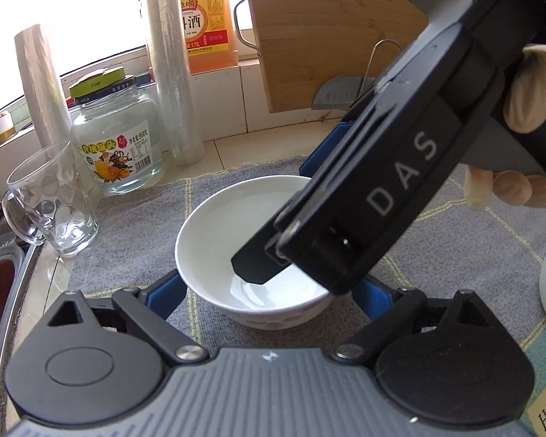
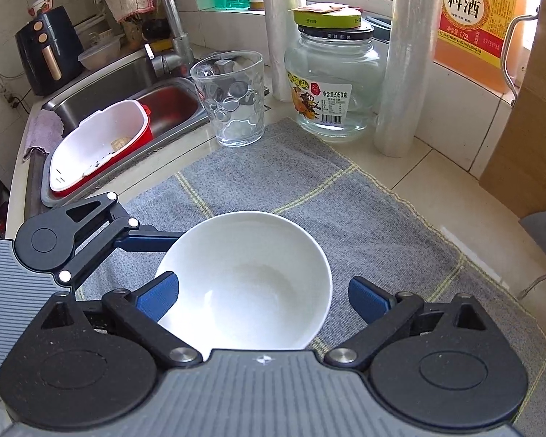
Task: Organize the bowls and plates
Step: 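Close the right gripper on the rim of the flowered white bowl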
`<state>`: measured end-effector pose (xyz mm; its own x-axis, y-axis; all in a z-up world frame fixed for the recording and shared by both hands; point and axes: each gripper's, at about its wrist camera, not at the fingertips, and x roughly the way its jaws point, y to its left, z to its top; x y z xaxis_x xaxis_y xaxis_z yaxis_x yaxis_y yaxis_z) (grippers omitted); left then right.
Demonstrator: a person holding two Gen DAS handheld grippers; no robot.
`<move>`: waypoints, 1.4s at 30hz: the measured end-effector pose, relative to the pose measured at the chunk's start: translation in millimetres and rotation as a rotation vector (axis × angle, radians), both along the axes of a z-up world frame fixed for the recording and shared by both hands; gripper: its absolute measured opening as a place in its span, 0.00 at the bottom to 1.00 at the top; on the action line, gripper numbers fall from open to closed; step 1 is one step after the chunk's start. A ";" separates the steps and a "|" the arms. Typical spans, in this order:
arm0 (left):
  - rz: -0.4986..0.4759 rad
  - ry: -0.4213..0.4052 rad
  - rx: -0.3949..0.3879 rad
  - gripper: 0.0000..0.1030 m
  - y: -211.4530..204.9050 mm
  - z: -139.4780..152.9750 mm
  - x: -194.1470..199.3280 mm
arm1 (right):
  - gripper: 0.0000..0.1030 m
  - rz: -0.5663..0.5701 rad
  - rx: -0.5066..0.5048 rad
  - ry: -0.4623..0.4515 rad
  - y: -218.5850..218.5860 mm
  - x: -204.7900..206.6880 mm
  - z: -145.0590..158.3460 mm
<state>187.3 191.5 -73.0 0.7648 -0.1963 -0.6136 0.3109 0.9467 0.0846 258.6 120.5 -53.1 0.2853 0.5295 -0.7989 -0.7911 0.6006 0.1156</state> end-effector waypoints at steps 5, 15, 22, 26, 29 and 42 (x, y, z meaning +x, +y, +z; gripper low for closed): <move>0.002 -0.003 -0.010 0.92 1.0 1.3 0.8 | 0.86 0.018 0.001 0.016 3.5 3.9 -1.8; 0.003 -0.011 -0.018 0.91 2.5 0.9 0.6 | 0.83 0.023 0.005 0.042 3.7 7.8 -2.5; 0.004 -0.009 -0.022 0.91 2.7 1.1 -0.1 | 0.84 0.007 0.017 0.052 2.0 10.4 -2.2; 0.005 -0.009 -0.023 0.91 2.7 1.1 -1.0 | 0.87 -0.034 -0.018 0.010 0.0 12.4 -3.1; 0.007 -0.010 -0.023 0.91 2.1 0.9 -2.2 | 0.88 -0.046 -0.024 -0.003 -2.1 13.2 -2.2; 0.008 -0.012 -0.021 0.91 0.7 1.0 -3.8 | 0.73 0.022 -0.047 0.022 8.2 11.7 0.2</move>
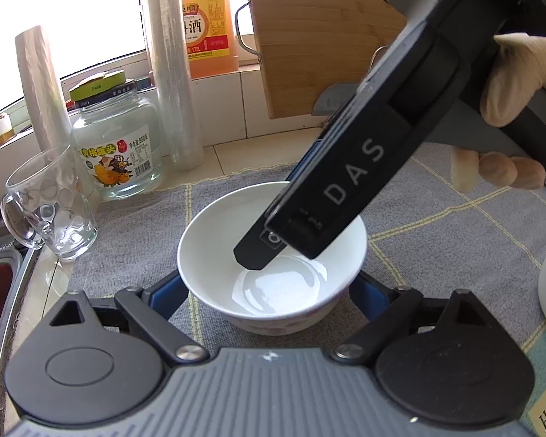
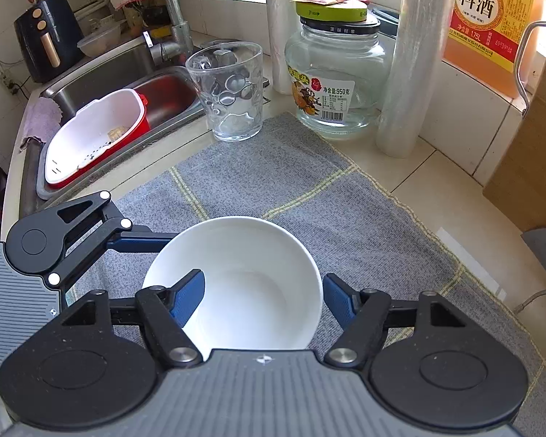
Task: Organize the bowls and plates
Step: 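Close the right gripper on the rim of the flowered white bowl, then carry the held bowl with the right gripper to the bowl stack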
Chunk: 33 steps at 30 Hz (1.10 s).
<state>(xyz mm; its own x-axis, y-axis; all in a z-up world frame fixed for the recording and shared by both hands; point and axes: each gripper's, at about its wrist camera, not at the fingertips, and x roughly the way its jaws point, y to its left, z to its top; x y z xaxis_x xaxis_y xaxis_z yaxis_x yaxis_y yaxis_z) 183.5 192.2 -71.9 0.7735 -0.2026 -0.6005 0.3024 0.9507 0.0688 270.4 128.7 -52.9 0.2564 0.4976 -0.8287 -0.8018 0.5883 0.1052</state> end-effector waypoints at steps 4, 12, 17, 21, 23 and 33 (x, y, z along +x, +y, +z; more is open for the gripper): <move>0.000 0.001 0.001 0.91 -0.2 0.0 0.3 | 0.72 0.005 -0.002 0.018 0.2 0.5 -2.3; -0.001 0.010 0.011 0.91 -1.9 0.9 -0.3 | 0.72 -0.007 0.020 0.040 -3.5 0.7 0.6; -0.007 0.018 0.013 0.91 -2.8 7.6 -5.8 | 0.73 -0.011 0.043 0.051 -8.3 -5.3 7.6; -0.019 0.026 0.010 0.91 -5.4 17.5 -16.2 | 0.75 -0.002 0.054 0.059 -14.0 -15.5 15.0; -0.027 0.026 0.008 0.91 -7.0 23.2 -22.0 | 0.76 -0.001 0.066 0.062 -18.5 -21.3 20.3; -0.065 0.034 0.000 0.91 -19.0 41.9 -47.5 | 0.78 -0.009 0.095 0.046 -38.8 -55.3 43.5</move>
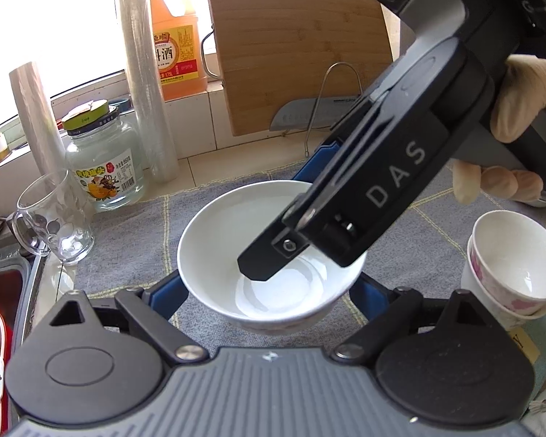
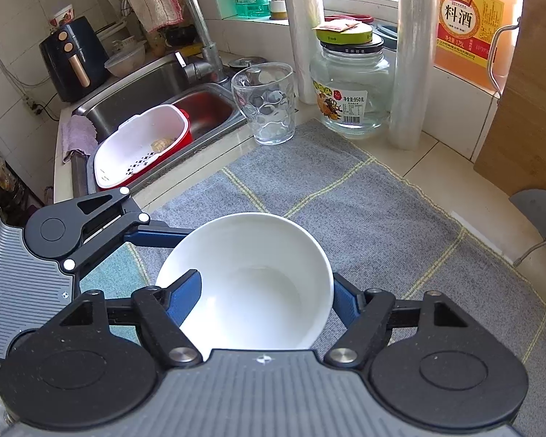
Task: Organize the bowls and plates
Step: 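Carry the held bowl with the right gripper to the bowl stack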
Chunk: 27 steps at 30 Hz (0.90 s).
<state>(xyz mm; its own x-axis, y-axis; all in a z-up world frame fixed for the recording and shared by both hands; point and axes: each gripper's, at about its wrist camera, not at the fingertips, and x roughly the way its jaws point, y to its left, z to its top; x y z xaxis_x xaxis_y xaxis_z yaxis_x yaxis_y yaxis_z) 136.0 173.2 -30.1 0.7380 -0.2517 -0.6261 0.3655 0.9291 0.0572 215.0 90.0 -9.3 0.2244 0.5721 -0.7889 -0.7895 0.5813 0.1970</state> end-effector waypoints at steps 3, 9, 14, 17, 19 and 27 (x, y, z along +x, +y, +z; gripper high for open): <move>-0.014 0.006 -0.006 0.91 -3.0 4.9 -7.0 | 0.78 -0.013 0.015 -0.001 -8.3 -8.8 4.6; -0.057 0.007 -0.002 0.91 -12.0 12.7 -21.4 | 0.78 -0.044 0.041 -0.012 -29.1 -29.7 13.4; -0.106 -0.003 0.003 0.91 -26.2 19.6 -32.7 | 0.78 -0.076 0.048 -0.026 -47.7 -44.2 18.1; -0.139 -0.012 0.006 0.91 -37.5 22.2 -39.2 | 0.78 -0.105 0.052 -0.035 -62.5 -54.3 21.4; -0.162 -0.018 0.004 0.91 -44.5 23.8 -42.9 | 0.78 -0.126 0.051 -0.043 -72.5 -60.9 24.1; -0.277 -0.040 -0.008 0.91 -79.6 31.4 -53.0 | 0.79 -0.229 0.048 -0.069 -118.2 -83.1 31.6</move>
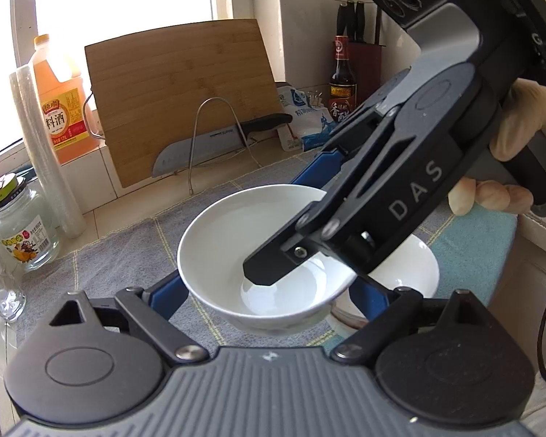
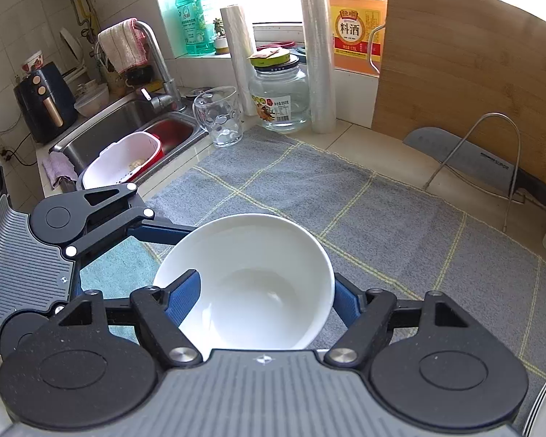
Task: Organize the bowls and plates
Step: 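Carry the held bowl with the right gripper to the bowl stack, then lower the bowl onto the stack and open the right gripper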
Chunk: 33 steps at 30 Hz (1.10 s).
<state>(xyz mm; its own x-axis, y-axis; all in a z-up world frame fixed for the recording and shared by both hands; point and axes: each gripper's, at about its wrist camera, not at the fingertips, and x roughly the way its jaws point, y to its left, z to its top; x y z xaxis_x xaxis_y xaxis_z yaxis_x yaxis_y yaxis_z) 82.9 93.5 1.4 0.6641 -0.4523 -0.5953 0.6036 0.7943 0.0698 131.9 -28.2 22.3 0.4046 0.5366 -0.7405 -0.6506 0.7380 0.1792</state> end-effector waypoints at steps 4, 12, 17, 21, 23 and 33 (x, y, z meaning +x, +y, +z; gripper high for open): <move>-0.051 0.000 -0.002 0.91 -17.1 1.0 -2.2 | 0.79 -0.052 -0.006 -0.005 -20.6 -11.3 0.0; -0.138 0.033 -0.018 0.91 -48.6 -4.2 -3.2 | 0.80 -0.137 -0.022 0.011 -55.3 -24.7 -7.9; -0.165 0.059 -0.017 0.91 -58.4 -7.7 -2.6 | 0.80 -0.169 -0.022 0.035 -69.1 -30.7 -17.0; -0.176 0.083 -0.018 0.91 -61.1 -12.1 -3.5 | 0.80 -0.179 -0.023 0.047 -73.1 -33.0 -22.8; -0.178 0.092 -0.015 0.91 -62.0 -14.3 -3.2 | 0.80 -0.182 -0.023 0.052 -74.2 -33.7 -25.6; -0.175 0.109 -0.019 0.91 -61.9 -17.6 0.8 | 0.81 -0.190 -0.012 0.062 -75.1 -30.6 -34.9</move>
